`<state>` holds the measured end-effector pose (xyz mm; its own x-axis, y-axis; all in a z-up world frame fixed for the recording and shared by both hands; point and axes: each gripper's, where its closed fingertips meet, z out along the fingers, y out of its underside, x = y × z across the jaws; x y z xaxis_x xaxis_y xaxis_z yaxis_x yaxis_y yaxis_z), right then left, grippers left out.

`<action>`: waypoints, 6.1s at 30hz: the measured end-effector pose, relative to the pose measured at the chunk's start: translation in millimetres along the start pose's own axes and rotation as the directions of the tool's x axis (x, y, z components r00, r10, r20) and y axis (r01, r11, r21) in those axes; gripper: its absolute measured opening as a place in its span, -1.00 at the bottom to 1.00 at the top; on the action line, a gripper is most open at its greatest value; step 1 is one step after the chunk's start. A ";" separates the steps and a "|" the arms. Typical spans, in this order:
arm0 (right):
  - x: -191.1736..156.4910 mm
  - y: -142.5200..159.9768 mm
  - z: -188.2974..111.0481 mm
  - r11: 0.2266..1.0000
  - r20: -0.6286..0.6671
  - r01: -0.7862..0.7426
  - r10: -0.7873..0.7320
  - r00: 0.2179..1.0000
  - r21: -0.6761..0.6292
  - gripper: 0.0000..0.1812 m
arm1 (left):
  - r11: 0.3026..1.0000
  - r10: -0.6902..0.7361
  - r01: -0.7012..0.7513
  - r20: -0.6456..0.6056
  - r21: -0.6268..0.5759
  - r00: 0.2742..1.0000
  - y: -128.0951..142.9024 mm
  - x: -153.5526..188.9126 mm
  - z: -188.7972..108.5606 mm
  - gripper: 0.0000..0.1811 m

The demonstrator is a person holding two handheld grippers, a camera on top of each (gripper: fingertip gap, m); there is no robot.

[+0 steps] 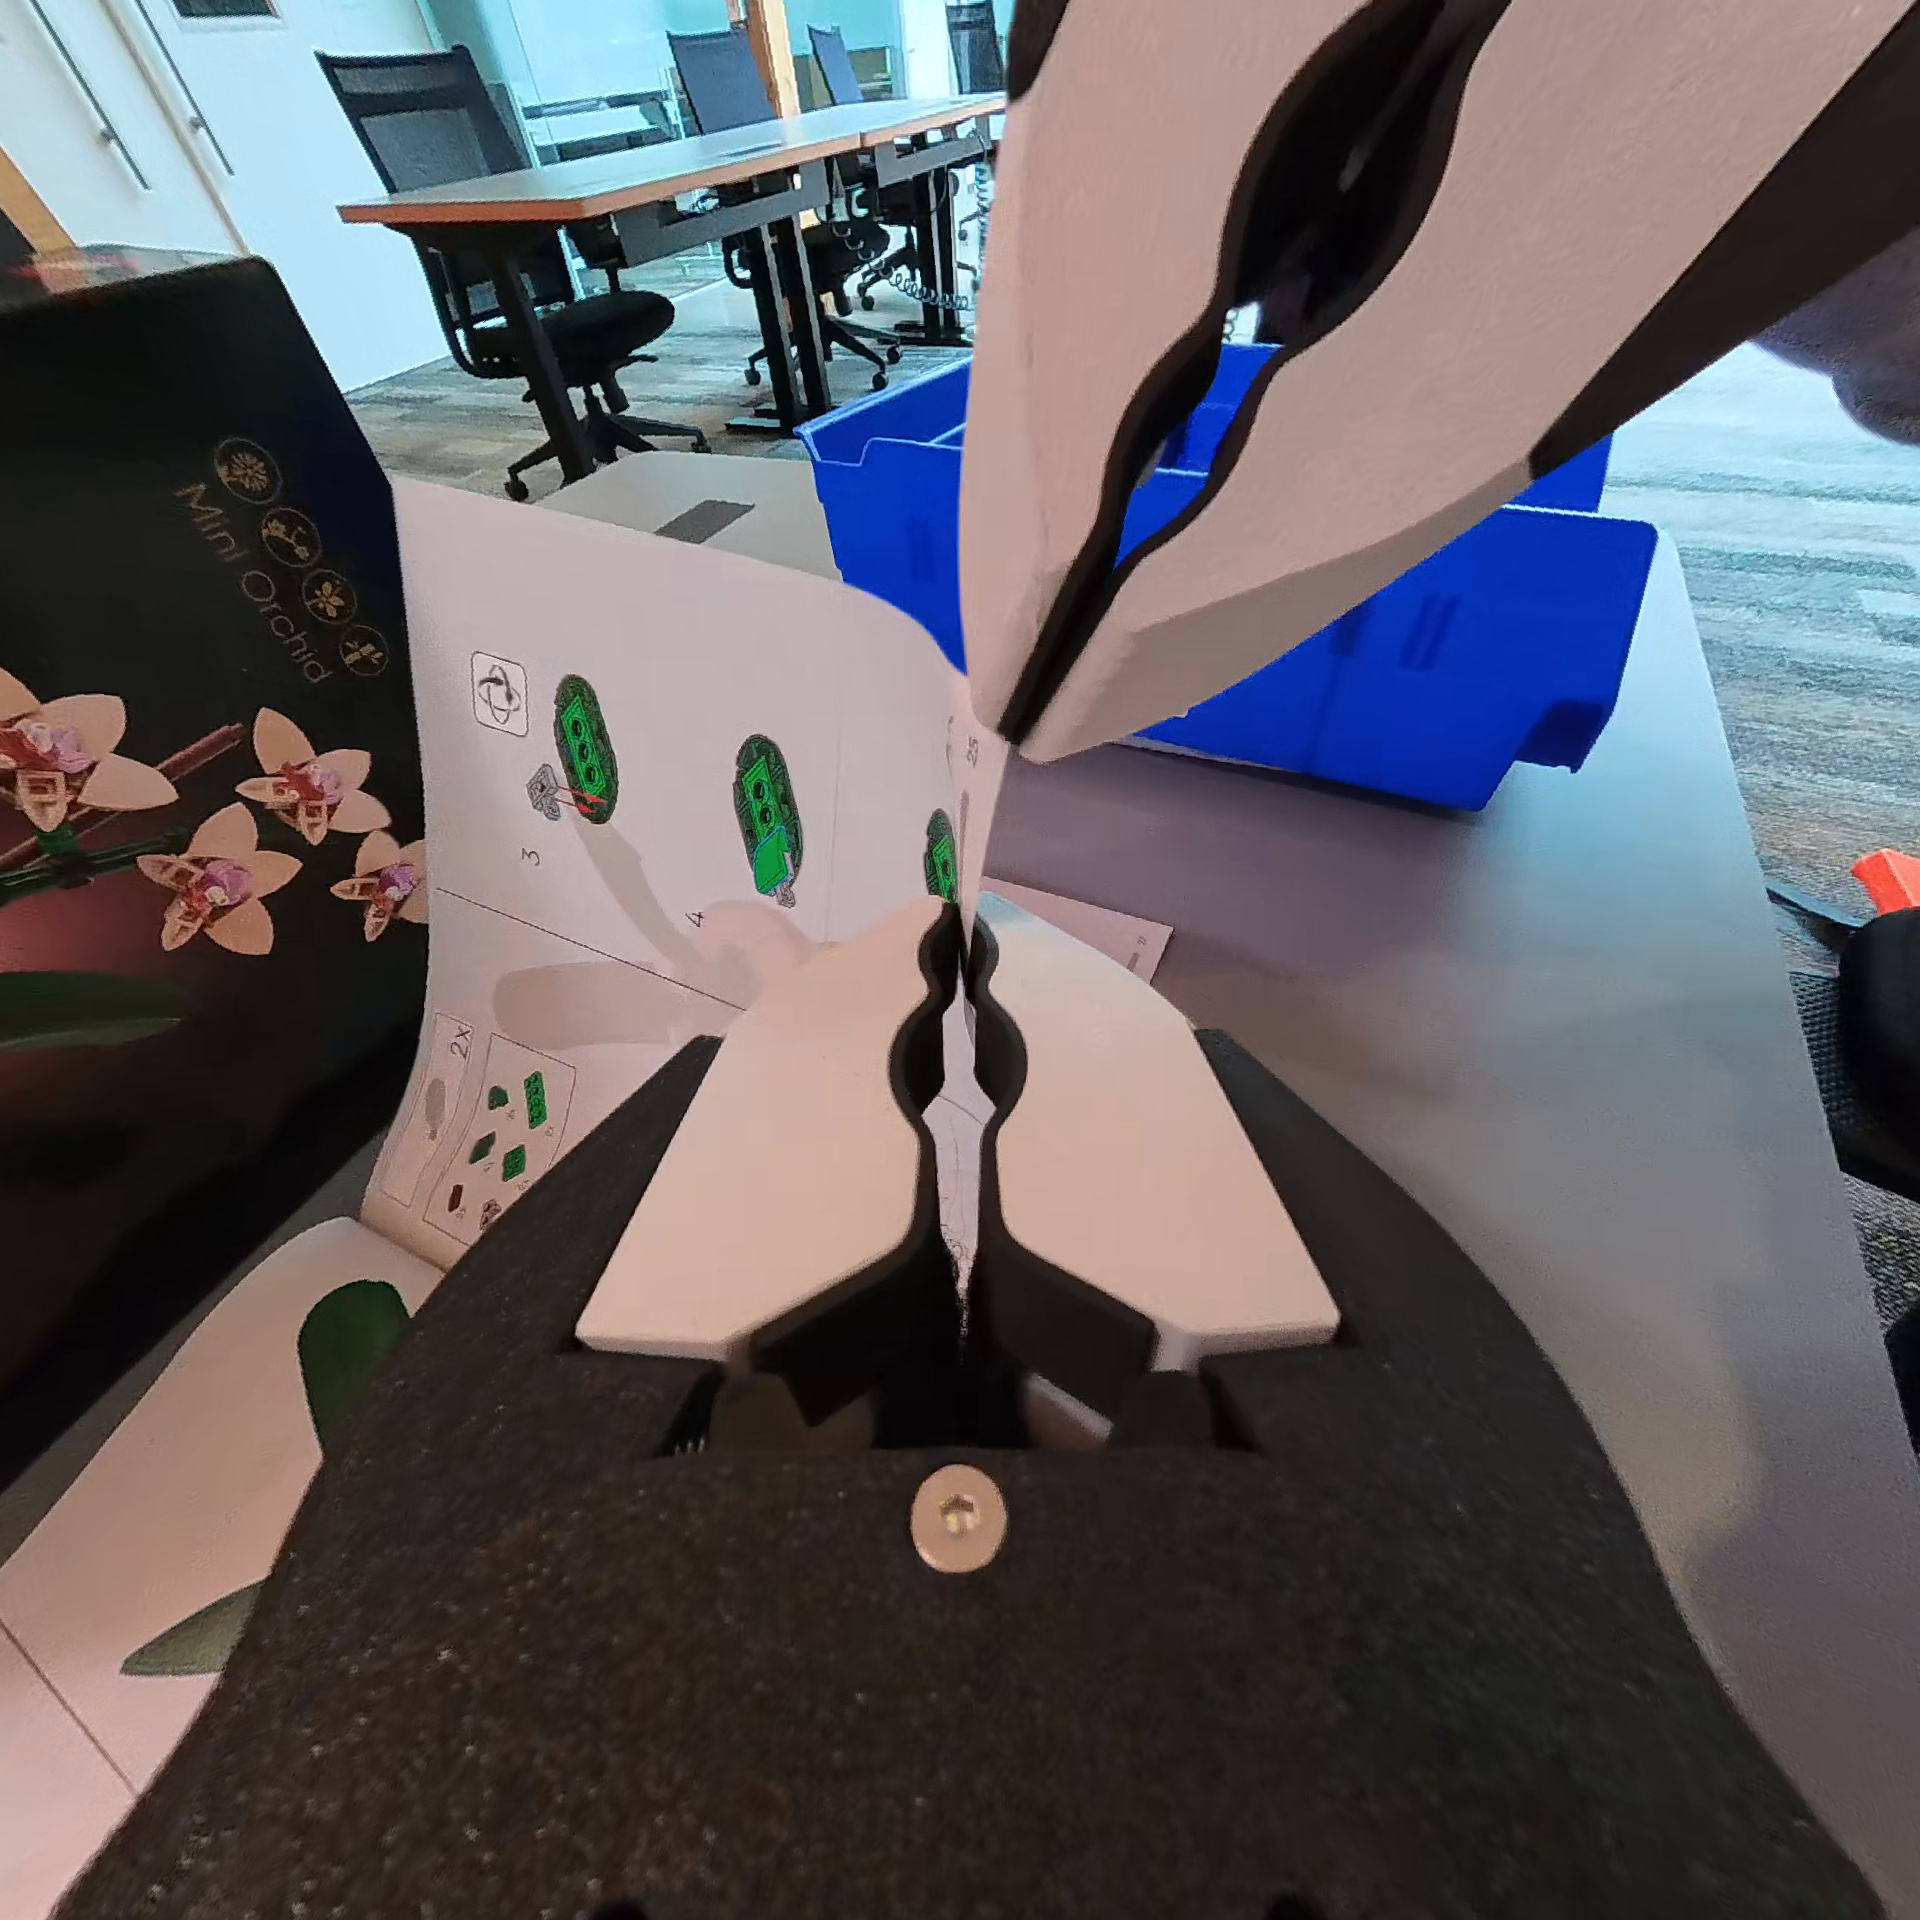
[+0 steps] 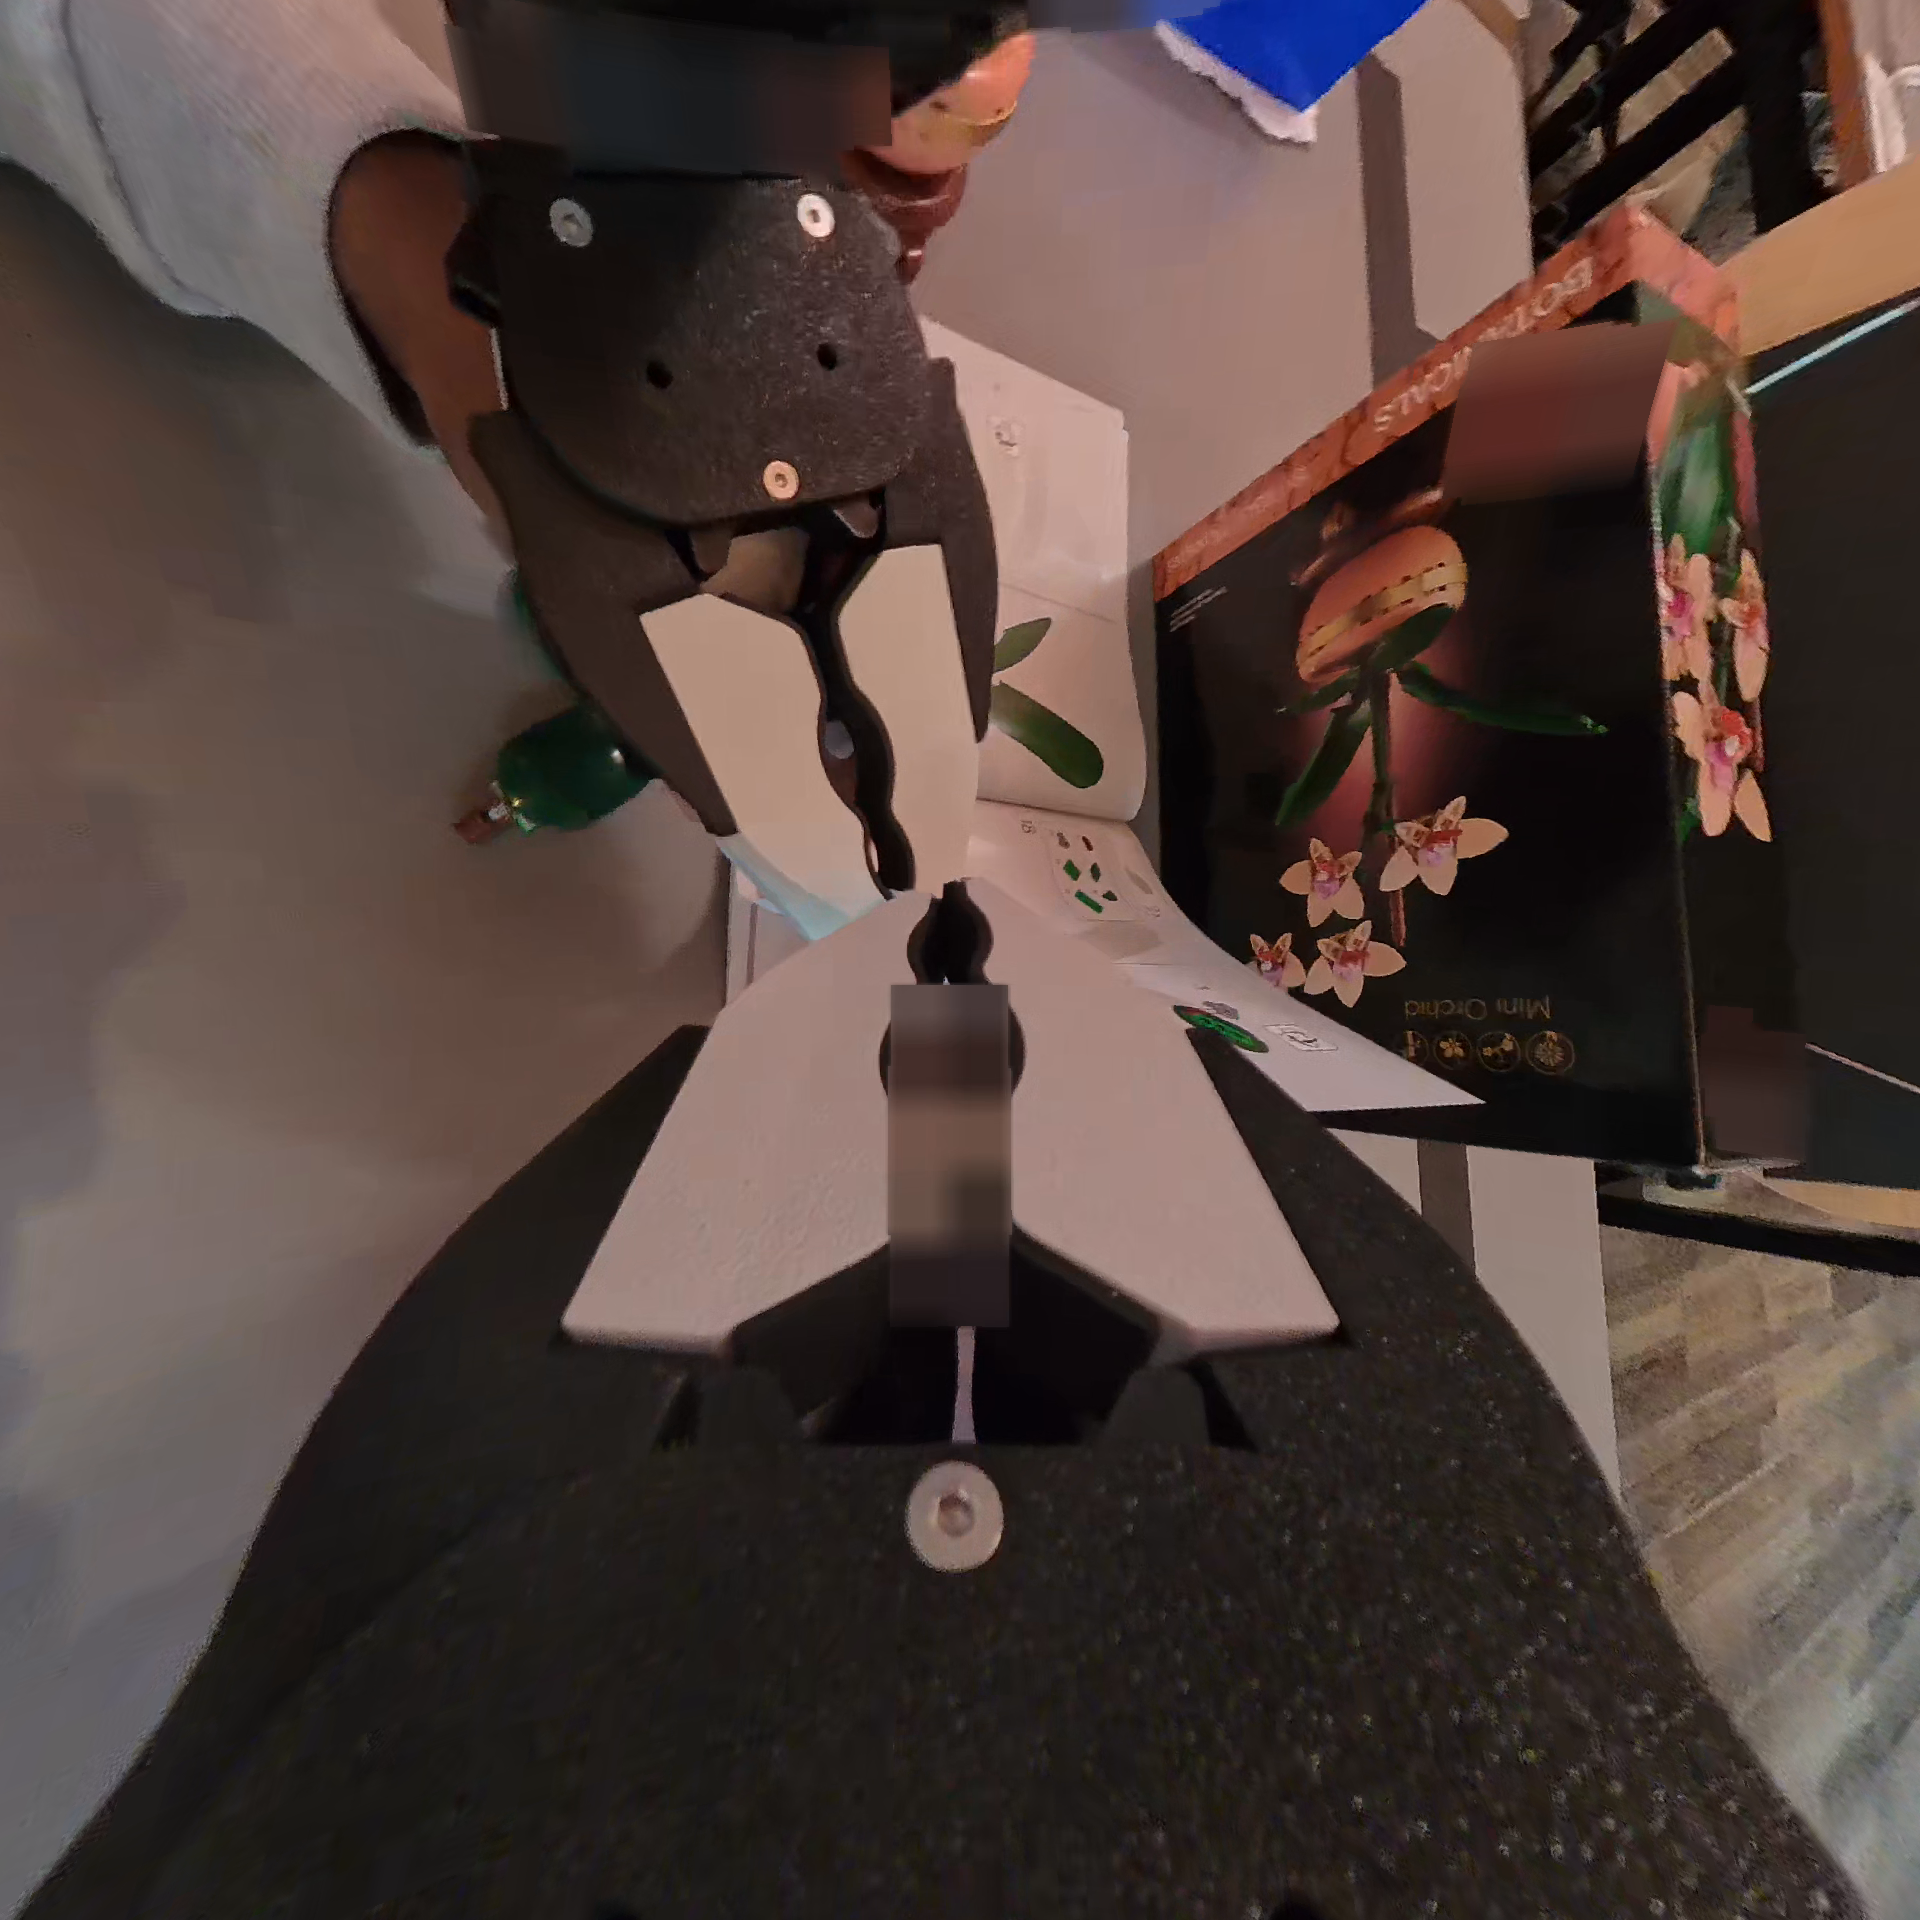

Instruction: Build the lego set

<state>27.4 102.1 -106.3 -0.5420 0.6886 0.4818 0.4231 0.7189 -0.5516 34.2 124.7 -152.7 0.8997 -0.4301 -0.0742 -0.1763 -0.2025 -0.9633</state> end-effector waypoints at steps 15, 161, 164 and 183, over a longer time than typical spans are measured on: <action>-2.1 5.2 -62.0 0.682 -0.399 -0.322 0.676 0.619 0.657 -0.54 | 0.996 0.056 -0.063 0.109 0.063 0.993 2.3 -9.9 -21.6 -1.00; -65.8 -108.6 257.0 0.951 0.438 -0.291 0.305 0.846 -0.101 -0.87 | 0.975 0.099 -0.107 -0.052 -0.197 0.994 115.3 -38.8 -248.9 -0.92; -60.4 -108.6 255.7 0.958 0.420 -0.273 0.286 0.862 -0.090 -0.80 | 0.973 0.106 -0.115 -0.056 -0.199 0.993 116.1 -38.2 -247.6 -0.92; -53.8 -102.7 258.5 0.965 0.406 -0.245 0.260 0.876 -0.088 -0.67 | 0.970 0.113 -0.124 -0.062 -0.209 0.992 119.5 -38.4 -243.7 -0.91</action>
<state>-174.6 -33.3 -251.6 -0.6598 0.7514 0.0022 0.6055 0.5334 -0.5907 -118.7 -97.4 -202.1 0.8476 -0.5038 -0.1669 -0.3657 -0.3267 -0.8715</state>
